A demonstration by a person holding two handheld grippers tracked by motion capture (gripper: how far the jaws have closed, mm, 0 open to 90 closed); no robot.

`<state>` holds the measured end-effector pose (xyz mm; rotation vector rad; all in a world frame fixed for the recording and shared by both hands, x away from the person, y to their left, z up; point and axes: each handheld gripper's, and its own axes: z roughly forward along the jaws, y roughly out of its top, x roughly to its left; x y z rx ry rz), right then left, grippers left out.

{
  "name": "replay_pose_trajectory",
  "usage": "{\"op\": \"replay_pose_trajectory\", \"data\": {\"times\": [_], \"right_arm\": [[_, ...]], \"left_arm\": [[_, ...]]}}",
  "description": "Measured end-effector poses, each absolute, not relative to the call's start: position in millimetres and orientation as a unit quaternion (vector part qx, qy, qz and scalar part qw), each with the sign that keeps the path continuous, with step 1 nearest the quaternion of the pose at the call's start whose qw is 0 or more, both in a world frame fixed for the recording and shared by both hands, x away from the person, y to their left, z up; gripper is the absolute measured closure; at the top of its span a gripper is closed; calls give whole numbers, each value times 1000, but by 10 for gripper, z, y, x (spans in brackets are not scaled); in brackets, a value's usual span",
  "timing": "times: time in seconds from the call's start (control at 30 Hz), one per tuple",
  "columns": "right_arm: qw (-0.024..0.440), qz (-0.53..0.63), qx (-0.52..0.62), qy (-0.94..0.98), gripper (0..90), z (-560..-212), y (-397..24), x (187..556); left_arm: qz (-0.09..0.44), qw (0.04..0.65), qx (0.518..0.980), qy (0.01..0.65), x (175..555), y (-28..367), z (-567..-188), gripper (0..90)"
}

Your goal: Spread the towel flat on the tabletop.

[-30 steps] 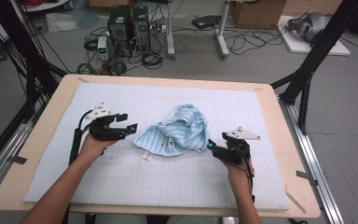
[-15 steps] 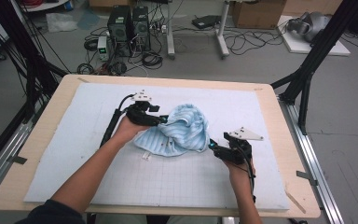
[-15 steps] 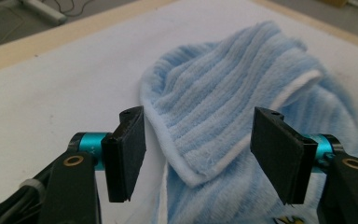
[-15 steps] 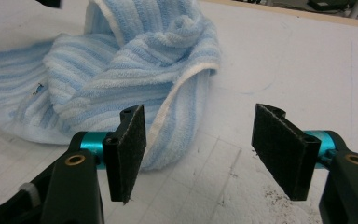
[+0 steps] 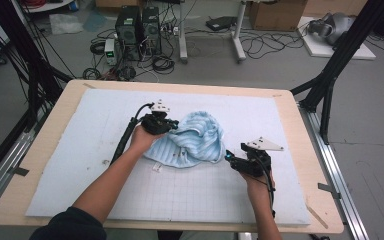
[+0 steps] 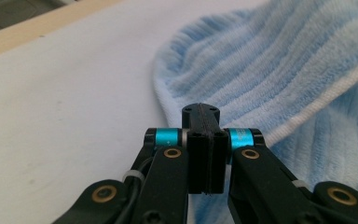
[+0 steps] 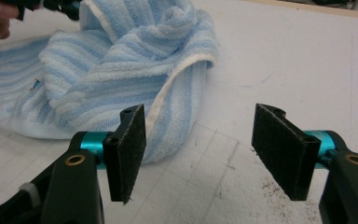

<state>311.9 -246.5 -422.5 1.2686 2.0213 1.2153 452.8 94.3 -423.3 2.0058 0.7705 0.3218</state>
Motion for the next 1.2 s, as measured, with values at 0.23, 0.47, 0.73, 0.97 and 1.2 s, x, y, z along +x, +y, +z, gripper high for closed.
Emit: {"op": "replay_pose_trajectory", "data": {"times": [0.23,0.47,0.73,0.97,1.2], "right_arm": [[226,439,455,741,347,-4236,-2404,3125],[219,435,450,748,347,-4253,-2345,3134],[212,437,438,756,347,-4261,-2269,3143],[189,455,397,775,347,-4258,-2075,3141],[158,462,360,794,361,-4289,-1847,3142]], "left_arm": [[168,483,768,385,4571,1440,-4186,895],[214,466,737,440,4586,1879,-4176,896],[263,440,690,510,4549,2480,-4234,896],[260,468,685,494,4515,2561,-4189,840],[243,487,688,479,4340,2524,-4260,447]]}}
